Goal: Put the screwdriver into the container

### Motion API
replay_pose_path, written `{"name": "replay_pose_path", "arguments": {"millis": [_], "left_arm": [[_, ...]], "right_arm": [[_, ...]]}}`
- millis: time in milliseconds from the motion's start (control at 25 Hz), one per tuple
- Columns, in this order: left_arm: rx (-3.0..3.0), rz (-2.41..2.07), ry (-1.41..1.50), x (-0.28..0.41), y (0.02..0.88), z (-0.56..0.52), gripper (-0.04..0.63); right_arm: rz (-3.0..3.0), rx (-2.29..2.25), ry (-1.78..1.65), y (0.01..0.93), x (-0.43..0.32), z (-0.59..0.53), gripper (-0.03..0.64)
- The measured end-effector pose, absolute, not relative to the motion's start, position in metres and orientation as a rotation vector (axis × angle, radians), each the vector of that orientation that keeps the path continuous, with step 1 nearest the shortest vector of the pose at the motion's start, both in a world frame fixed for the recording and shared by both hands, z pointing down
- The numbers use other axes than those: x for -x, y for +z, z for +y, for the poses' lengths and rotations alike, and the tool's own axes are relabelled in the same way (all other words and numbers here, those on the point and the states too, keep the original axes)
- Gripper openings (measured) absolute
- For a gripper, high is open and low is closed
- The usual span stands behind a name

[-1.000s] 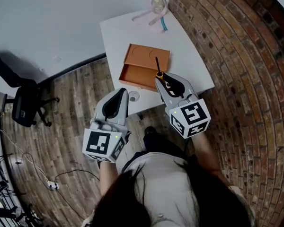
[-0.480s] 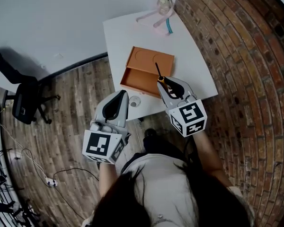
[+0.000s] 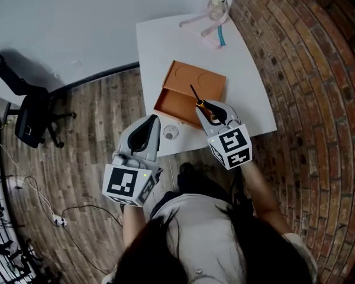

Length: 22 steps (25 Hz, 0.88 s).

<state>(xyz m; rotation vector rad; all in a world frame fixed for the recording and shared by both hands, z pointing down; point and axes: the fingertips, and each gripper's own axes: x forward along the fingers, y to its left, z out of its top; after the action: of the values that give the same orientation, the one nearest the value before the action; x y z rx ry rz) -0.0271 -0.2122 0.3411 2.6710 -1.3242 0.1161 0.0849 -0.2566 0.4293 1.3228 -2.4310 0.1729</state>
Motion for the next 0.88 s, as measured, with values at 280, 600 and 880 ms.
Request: {"name": "replay_pose_path", "arguments": {"millis": [280, 600, 880], "left_arm": [[-2.611, -1.369, 0.122, 0.039, 0.352, -0.229, 0.002], [-2.570, -1.395, 0.136, 0.044, 0.362, -0.243, 0.002], [-2.543, -1.397, 0.150, 0.050, 0.371, -0.247, 0.002]], "right_arm": [[-2.401, -1.234, 0.193, 0.459, -0.078, -0.275, 0.080], [-2.348, -1.138, 0.215, 0.495, -0.077, -0.291, 0.080], [-2.298, -1.065, 0.230, 0.524, -0.072, -0.302, 0.080]]}}
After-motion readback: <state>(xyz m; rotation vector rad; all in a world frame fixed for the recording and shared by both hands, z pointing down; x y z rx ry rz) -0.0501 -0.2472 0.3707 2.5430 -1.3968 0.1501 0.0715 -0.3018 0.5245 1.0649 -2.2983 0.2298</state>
